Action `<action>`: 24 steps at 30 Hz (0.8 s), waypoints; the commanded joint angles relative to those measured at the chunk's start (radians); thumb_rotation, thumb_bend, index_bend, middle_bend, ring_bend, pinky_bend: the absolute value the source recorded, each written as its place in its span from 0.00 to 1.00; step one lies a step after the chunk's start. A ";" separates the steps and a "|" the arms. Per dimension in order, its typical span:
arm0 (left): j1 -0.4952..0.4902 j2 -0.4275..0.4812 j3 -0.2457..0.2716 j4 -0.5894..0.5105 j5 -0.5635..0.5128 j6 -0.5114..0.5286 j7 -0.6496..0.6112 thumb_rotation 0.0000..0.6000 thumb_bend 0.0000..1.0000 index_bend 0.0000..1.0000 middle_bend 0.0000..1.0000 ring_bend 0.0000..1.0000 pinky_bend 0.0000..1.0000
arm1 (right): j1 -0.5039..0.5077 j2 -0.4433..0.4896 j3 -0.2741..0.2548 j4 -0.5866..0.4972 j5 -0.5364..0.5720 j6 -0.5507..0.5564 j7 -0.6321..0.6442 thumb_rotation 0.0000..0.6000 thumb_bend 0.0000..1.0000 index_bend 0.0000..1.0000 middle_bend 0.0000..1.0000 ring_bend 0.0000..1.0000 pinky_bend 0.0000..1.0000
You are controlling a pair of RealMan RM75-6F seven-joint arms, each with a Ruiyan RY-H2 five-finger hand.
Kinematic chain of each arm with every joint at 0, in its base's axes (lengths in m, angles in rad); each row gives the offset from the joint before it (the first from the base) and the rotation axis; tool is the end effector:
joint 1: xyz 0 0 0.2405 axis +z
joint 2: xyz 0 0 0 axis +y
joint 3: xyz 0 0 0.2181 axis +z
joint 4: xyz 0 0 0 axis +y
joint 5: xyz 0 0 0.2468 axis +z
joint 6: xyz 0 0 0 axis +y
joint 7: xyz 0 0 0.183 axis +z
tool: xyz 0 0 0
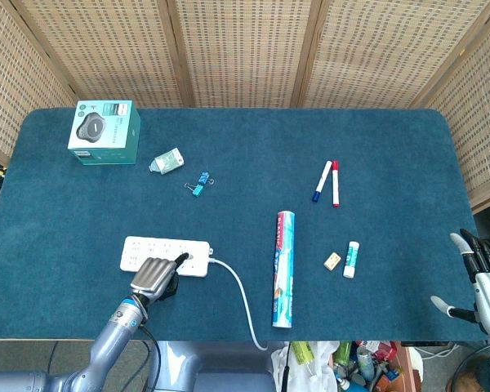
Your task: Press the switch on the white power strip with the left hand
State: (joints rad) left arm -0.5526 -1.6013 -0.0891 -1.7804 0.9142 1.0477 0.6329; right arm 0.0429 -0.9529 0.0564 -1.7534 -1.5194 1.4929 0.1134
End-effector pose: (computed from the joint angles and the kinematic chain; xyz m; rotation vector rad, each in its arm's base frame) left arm -0.1154 0.2548 -0.1051 -1.8710 -1.2429 -0.7301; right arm -0.2815 -0.2087 0.1428 1.3437 -0.9752 0.9671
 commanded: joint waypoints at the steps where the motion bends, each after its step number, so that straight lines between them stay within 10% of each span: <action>1: -0.012 -0.005 0.002 0.011 -0.021 -0.008 0.003 1.00 1.00 0.19 1.00 1.00 1.00 | 0.001 -0.001 0.000 0.000 0.000 -0.001 -0.002 1.00 0.00 0.00 0.00 0.00 0.00; 13: -0.033 0.014 0.016 0.016 -0.023 -0.031 -0.058 1.00 1.00 0.19 1.00 1.00 1.00 | 0.000 -0.002 -0.001 -0.001 -0.001 0.001 -0.006 1.00 0.00 0.00 0.00 0.00 0.00; 20: 0.026 0.083 0.001 -0.034 0.213 0.140 -0.166 1.00 0.99 0.19 1.00 1.00 1.00 | 0.001 -0.002 -0.001 -0.001 -0.003 0.002 -0.004 1.00 0.00 0.00 0.00 0.00 0.00; 22: 0.056 0.133 0.002 -0.049 0.303 0.219 -0.186 1.00 0.82 0.19 1.00 1.00 1.00 | 0.000 -0.001 -0.002 -0.002 -0.005 0.004 -0.004 1.00 0.00 0.00 0.00 0.00 0.00; 24: 0.091 0.181 0.010 -0.047 0.362 0.292 -0.190 1.00 0.31 0.19 1.00 1.00 1.00 | -0.001 -0.001 -0.003 -0.003 -0.008 0.007 -0.005 1.00 0.00 0.00 0.00 0.00 0.00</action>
State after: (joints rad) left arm -0.5192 -1.4997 -0.0829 -1.8081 1.1702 1.2239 0.4794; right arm 0.0419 -0.9541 0.0540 -1.7558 -1.5267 1.4989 0.1092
